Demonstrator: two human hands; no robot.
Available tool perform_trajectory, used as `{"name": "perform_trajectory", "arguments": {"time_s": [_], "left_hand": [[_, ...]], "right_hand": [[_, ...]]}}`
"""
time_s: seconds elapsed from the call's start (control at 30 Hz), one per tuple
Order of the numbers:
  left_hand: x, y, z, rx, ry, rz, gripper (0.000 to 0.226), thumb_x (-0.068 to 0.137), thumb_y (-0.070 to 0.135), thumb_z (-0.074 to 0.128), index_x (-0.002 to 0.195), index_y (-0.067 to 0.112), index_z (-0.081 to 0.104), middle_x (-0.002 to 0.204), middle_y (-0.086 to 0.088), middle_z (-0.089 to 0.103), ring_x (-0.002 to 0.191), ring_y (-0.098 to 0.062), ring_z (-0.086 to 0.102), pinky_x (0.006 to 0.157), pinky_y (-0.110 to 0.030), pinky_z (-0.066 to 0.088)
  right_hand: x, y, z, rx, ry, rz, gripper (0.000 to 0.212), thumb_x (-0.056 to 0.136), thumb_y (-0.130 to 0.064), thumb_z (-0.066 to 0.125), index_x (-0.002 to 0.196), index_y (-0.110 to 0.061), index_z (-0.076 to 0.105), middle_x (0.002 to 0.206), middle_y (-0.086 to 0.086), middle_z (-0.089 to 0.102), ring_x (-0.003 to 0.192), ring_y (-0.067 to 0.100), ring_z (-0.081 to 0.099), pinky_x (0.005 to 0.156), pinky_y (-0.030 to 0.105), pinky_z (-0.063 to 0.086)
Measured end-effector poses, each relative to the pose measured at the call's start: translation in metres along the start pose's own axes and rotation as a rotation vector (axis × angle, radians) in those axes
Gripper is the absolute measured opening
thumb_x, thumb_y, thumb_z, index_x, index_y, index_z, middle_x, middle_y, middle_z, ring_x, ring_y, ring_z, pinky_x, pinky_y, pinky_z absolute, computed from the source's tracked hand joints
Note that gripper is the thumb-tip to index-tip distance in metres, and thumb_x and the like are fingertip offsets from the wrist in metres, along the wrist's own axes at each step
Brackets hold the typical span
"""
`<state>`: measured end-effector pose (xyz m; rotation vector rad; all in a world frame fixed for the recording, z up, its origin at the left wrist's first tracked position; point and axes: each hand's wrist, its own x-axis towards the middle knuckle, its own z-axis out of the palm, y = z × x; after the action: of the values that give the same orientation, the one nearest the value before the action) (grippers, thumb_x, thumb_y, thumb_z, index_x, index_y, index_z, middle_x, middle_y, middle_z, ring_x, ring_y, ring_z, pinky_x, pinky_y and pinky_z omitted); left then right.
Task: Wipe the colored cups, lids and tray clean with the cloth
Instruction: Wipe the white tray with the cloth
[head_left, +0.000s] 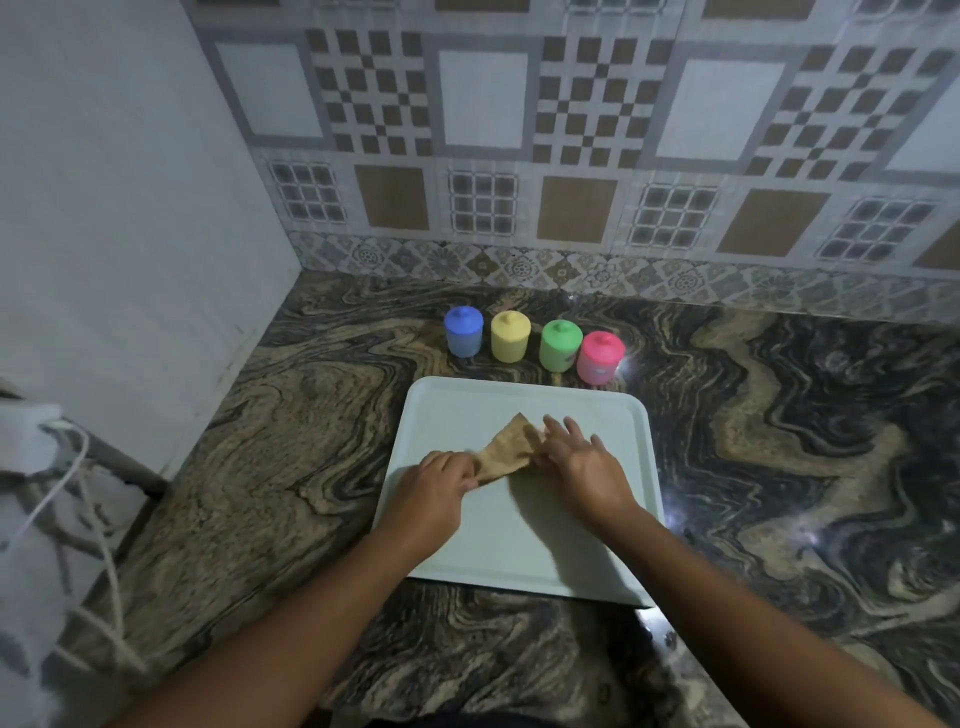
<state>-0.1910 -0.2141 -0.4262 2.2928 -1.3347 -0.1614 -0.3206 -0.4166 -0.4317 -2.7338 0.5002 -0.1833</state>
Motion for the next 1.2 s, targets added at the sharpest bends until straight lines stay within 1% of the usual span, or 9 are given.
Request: {"name": "perform_trajectory", "arguments": {"time_s": [0.13,0.2,0.27,0.4,0.53,0.63,0.77,1.03,1.2], "left_hand": [[0.014,0.015,-0.053,-0.129,0.114,0.020,0.023,0.094,0.029,0.039,0.091,0.017,0.058,0.093,0.006,0.062,0.092,-0.016,0.057,0.078,-0.039,0.049],[0.020,0.021,-0.085,-0.137,0.194,0.054,0.021,0.094,0.029,0.043,0.092,0.017,0.059,0.092,0.009,0.060,0.089,-0.014,0.056,0.076,-0.035,0.049],[0.024,0.025,-0.122,-0.117,0.252,0.070,0.011,0.095,0.025,0.051,0.095,0.017,0.060,0.091,0.008,0.060,0.083,-0.015,0.058,0.070,-0.034,0.050],[0.020,0.027,-0.198,0.005,0.358,0.140,0.013,0.097,0.013,0.056,0.109,0.016,0.059,0.102,0.001,0.062,0.091,-0.013,0.058,0.078,-0.025,0.047],[0.008,0.016,-0.270,0.170,0.405,0.156,0.018,0.100,0.013,0.051,0.116,0.017,0.057,0.109,-0.004,0.061,0.096,-0.017,0.061,0.084,-0.033,0.053],[-0.005,0.007,-0.318,0.281,0.437,0.126,0.022,0.098,0.007,0.050,0.116,0.014,0.062,0.110,-0.005,0.057,0.093,-0.017,0.060,0.082,-0.034,0.054],[-0.021,0.008,-0.364,0.393,0.385,0.083,0.026,0.098,0.014,0.047,0.115,0.010,0.065,0.110,-0.005,0.055,0.087,-0.019,0.061,0.077,-0.036,0.054],[-0.049,-0.001,-0.422,0.504,0.428,0.012,0.017,0.100,0.011,0.049,0.112,0.016,0.060,0.107,0.000,0.057,0.091,-0.017,0.060,0.081,-0.038,0.053],[-0.059,-0.008,-0.448,0.560,0.430,-0.069,0.012,0.099,0.010,0.051,0.105,0.019,0.056,0.103,0.003,0.055,0.087,-0.020,0.058,0.079,-0.042,0.050]], "right_hand": [[0.013,-0.010,-0.030,0.187,0.160,-0.024,0.027,0.100,-0.012,0.054,0.127,-0.010,0.056,0.140,0.009,0.059,0.144,0.035,0.040,0.112,0.058,0.035],[0.022,-0.028,-0.059,0.331,0.252,-0.083,0.028,0.101,-0.014,0.056,0.129,-0.013,0.056,0.108,-0.006,0.072,0.110,0.016,0.068,0.094,0.038,0.054],[0.034,-0.046,-0.089,0.406,0.375,-0.161,0.016,0.097,-0.010,0.061,0.112,-0.017,0.061,0.083,-0.008,0.072,0.073,0.003,0.067,0.067,0.019,0.051],[0.069,-0.084,-0.132,0.327,0.521,-0.396,0.021,0.090,-0.002,0.070,0.106,-0.016,0.068,0.085,-0.001,0.070,0.072,-0.001,0.054,0.067,0.004,0.039],[0.117,-0.137,-0.156,0.263,0.522,-0.675,0.025,0.095,-0.022,0.051,0.110,-0.018,0.071,0.108,0.003,0.067,0.083,0.016,0.065,0.068,0.020,0.052],[0.142,-0.193,-0.160,0.361,0.486,-0.765,0.029,0.094,-0.029,0.056,0.119,-0.022,0.067,0.112,-0.004,0.066,0.090,0.009,0.065,0.068,0.032,0.060],[0.149,-0.279,-0.143,0.602,0.197,-0.802,0.068,0.083,-0.064,0.069,0.140,-0.031,0.052,0.133,-0.018,0.060,0.120,-0.004,0.057,0.097,0.019,0.050],[0.160,-0.345,-0.124,0.886,0.324,-0.767,0.020,0.092,-0.022,0.073,0.112,-0.021,0.073,0.097,-0.018,0.074,0.088,-0.002,0.069,0.070,0.021,0.058],[0.175,-0.351,-0.138,1.054,0.198,-0.799,0.016,0.095,-0.019,0.068,0.103,-0.029,0.078,0.086,-0.003,0.078,0.076,0.022,0.075,0.064,0.041,0.061]]}}
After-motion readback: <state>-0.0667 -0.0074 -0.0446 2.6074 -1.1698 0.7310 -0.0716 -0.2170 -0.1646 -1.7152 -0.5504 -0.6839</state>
